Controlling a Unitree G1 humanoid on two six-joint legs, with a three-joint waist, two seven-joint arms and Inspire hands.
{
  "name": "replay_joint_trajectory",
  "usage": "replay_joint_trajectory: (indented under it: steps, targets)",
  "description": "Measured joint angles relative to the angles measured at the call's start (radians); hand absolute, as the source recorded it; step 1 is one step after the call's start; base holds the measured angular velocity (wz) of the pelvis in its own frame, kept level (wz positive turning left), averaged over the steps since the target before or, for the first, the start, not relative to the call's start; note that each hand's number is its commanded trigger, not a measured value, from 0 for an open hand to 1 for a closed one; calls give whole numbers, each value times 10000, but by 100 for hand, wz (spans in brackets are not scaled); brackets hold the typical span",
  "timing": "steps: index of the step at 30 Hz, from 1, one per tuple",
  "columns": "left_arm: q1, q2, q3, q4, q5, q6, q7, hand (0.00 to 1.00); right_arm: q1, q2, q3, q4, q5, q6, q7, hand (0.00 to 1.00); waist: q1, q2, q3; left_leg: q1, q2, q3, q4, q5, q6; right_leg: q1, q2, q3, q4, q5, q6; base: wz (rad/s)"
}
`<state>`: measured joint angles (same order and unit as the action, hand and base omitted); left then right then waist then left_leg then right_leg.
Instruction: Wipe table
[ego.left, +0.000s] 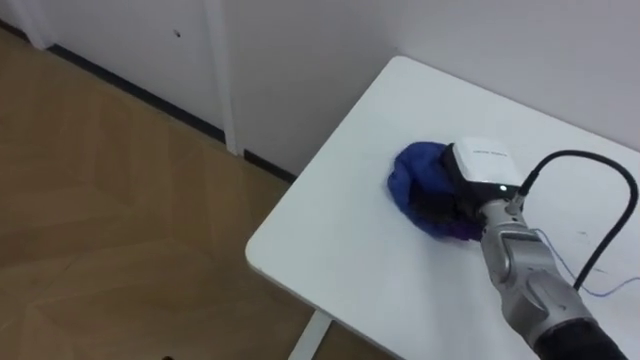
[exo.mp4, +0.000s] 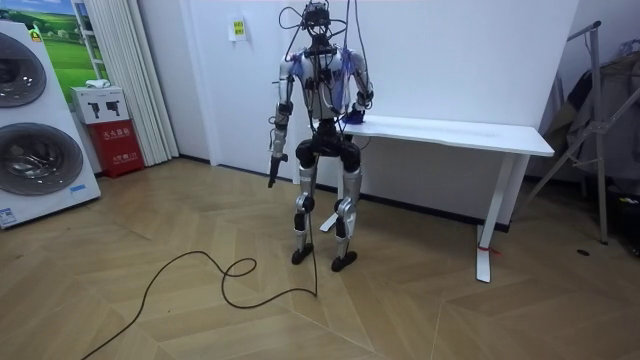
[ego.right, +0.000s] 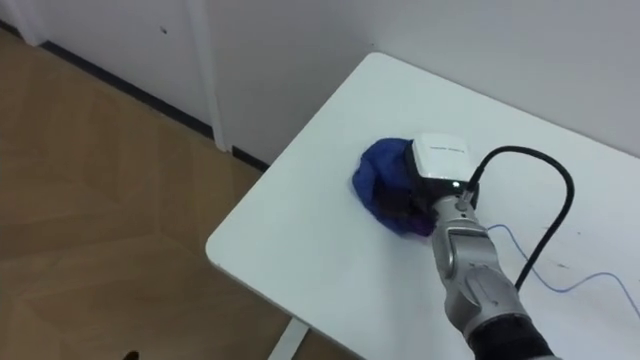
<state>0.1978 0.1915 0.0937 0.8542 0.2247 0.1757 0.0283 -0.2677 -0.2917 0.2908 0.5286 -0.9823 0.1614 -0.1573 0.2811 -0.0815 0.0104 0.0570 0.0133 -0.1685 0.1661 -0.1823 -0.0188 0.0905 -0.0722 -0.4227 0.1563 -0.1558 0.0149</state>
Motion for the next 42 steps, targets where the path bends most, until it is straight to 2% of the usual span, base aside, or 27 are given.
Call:
replay_joint_trajectory:
  steps: [2, 4, 6, 7, 12, 14, 16, 17, 18, 20, 21, 22, 23, 25, 28, 32, 33, 36, 39, 41, 42]
  targets:
    - [-119, -3, -6, 25, -269, -129, 12, 0, 187, 8, -14, 6, 114, -74, -35, 100, -68, 66, 26, 86, -12, 41, -3, 0, 1, 105, -24, 33, 27, -1, 4, -4]
    - [-167, -21, -6, 160, -830, -292, 124, 0, 441, 50, -64, 6, 594, -111, -145, 100, -270, 135, -13, 223, -54, 73, -38, -23, 37, 283, -73, 5, 29, -50, 84, 8]
    - [-135, -75, -12, 178, -1135, -312, 255, 0, 612, 185, -122, 26, 1014, -122, -228, 100, -325, 234, -84, 340, -42, 158, -70, -87, 133, 348, -70, 48, 50, -71, 118, -7]
    - [-75, -112, -3, 177, -1140, -312, 349, 0, 691, 245, -163, 56, 1370, -132, -282, 100, -306, 273, -85, 448, -18, 279, -145, -98, 148, 359, -71, 121, 115, -72, 119, -19]
    - [-20, -193, 25, 305, -1571, -312, 574, 0, 763, 484, -425, 237, 2619, -212, -266, 100, -327, 274, -83, 629, 14, 522, -170, -111, 162, 387, -37, 446, 142, -71, 117, -16]
    - [35, -192, 82, 354, -1561, -297, 618, 0, 765, 491, -636, 497, 3141, -490, -276, 100, -435, 260, -93, 668, 20, 561, -172, -116, 169, 393, -30, 512, 148, -70, 117, -6]
    - [144, -185, 273, 355, -1556, -290, 703, 0, 844, 499, -1186, 1012, 3669, -970, -365, 100, -649, 254, -93, 644, 18, 560, -157, -123, 180, 402, -38, 504, 140, -70, 118, 10]
    - [169, -183, 524, 361, -1498, -290, 686, 0, 937, 492, -1605, 1288, 3824, -1305, -471, 100, -864, 224, -110, 567, 8, 498, -126, -126, 182, 388, -61, 391, 133, -70, 119, 14]
    - [187, -183, 676, 394, -1432, -292, 683, 0, 1015, 491, -1879, 1410, 3900, -1422, -482, 100, -989, 217, -114, 549, -7, 447, -124, -123, 183, 400, -75, 351, 130, -70, 119, 25]
    - [363, -177, 1430, 464, -1326, -292, 675, 0, 1170, 451, -3082, 1889, 4032, -1616, -555, 100, -1408, 178, -148, 585, -53, 388, -107, -120, 189, 519, -117, 249, 105, -96, 162, 20]
    - [539, -103, 1897, 473, -1343, -290, 697, 0, 1241, 238, -3860, 2424, 4109, -1624, -737, 100, -1645, 140, -190, 599, -75, 383, -104, -121, 191, 552, -144, 213, 108, -113, 188, 10]
    - [702, 26, 2205, 479, -1356, -290, 720, 0, 1365, -157, -4516, 3050, 4409, -1639, -947, 100, -1797, 62, -233, 602, -87, 433, -88, -122, 195, 568, -162, 212, 113, -113, 189, 8]
    - [767, 100, 2321, 507, -1352, -292, 747, 0, 1414, -374, -4837, 3428, 4602, -1667, -1047, 100, -1889, -8, -265, 607, -87, 457, -81, -121, 195, 583, -167, 209, 120, -113, 189, 6]
    - [816, 307, 2845, 919, -1320, -299, 783, 0, 1706, -1176, -6105, 4857, 4890, -1728, -1247, 100, -2031, -48, -260, 761, -46, 802, -99, -129, 206, 657, -151, 446, 115, -113, 189, -8]
    - [795, 327, 3372, 1347, -1342, -305, 772, 0, 2178, -1780, -7094, 5613, 5179, -1811, -1233, 100, -2296, -58, -269, 835, 48, 1021, -132, -268, 227, 661, -73, 623, 121, -133, 221, -21]
    - [698, 324, 3340, 1377, -1522, -306, 751, 0, 2650, -1918, -7553, 5676, 5396, -1782, -1235, 100, -2638, -118, -296, 917, 134, 1247, -138, -306, 171, 564, 10, 798, 146, -126, 201, -22]
    - [560, 326, 3328, 1376, -1583, -306, 743, 0, 2687, -1918, -7516, 5632, 5412, -1679, -1208, 100, -2669, -122, -299, 932, 165, 1362, -129, -324, 146, 555, 62, 978, 144, -107, 159, -31]
    - [21, 337, 3035, 1388, -2162, -308, 733, 0, 2679, -1888, -7411, 5534, 5396, -1566, -1200, 100, -2793, -143, -287, 871, 166, 1445, -67, -326, 146, 502, 61, 1032, 165, -78, 114, -14]
    - [-492, 342, 2307, 1419, -2159, -316, 725, 0, 2542, -1766, -6747, 5051, 5298, -967, -1388, 100, -2662, -102, -275, 925, 186, 1573, -60, -335, 148, 473, 91, 1202, 206, -71, 105, -16]
    - [-796, 313, 1765, 1530, -2154, -316, 686, 0, 2264, -1623, -6356, 4645, 4837, -371, -1460, 100, -2516, -88, -264, 928, 231, 1778, -86, -336, 144, 305, 126, 1404, 334, -50, 70, -38]
    - [-984, 236, 1522, 1593, -2147, -316, 666, 0, 2237, -1327, -5739, 3878, 4325, 38, -1442, 100, -2272, -53, -251, 939, 306, 1979, -96, -347, 123, 189, 190, 1584, 344, 14, -2, -59]
